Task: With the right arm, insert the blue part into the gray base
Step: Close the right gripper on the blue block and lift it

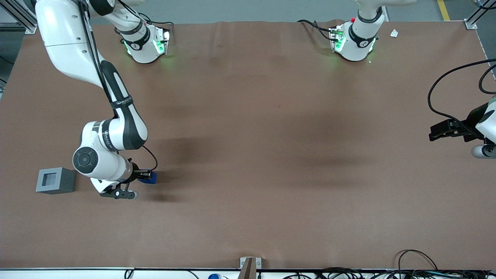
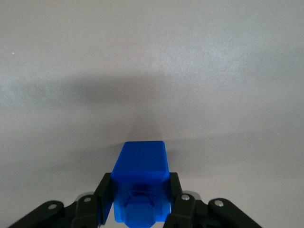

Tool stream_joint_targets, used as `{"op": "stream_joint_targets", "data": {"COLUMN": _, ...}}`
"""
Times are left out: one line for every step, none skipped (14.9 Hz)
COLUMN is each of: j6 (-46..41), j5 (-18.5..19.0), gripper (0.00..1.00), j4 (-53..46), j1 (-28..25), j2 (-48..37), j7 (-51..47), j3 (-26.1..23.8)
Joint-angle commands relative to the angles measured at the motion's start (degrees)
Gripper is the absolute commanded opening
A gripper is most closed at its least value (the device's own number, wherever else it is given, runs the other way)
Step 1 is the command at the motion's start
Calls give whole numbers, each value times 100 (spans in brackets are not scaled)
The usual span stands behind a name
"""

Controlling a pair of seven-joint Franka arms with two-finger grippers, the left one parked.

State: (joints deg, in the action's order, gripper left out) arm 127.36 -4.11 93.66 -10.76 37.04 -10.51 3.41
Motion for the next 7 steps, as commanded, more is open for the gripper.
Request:
{"op": "stream_joint_targets", "data": {"j6": -35, "j5": 51, "gripper": 21, "j4": -85, "j1": 100, "j2": -109, "j7": 49, "j3": 54}}
{"op": "stream_joint_targets", "data": {"j6": -35, "j5": 77, "gripper": 18, "j4": -129, "j1": 161, "j2": -118, "j7": 110, "j3": 63}}
{"op": "stream_joint_targets", "data": {"j6": -44, "j5": 86, "gripper": 17, "j4": -173, "j1": 231, "j2": -135, "j7": 233, "j3": 63}}
{"op": "stream_joint_targets", "data": {"j6": -62, "j5": 95, "gripper": 16, "j4": -208, "j1": 302, "j2": -170, "j7": 312, "j3": 63}}
{"op": "stream_joint_targets", "data": {"j6": -131, "j5": 103, "gripper": 15, "j4": -269, "j1": 355, "j2": -197, "j7": 356, "j3": 72}}
{"op": "stream_joint_targets", "data": {"j6": -263, "j5": 130, "gripper": 15, "j4": -392, "j1": 425, "j2": -197, "j7": 392, "j3": 72}}
{"op": "stream_joint_targets", "data": {"j6": -455, "j5": 182, "gripper": 14, "j4": -532, "j1": 495, "j2": -205, "j7": 453, "j3": 72}}
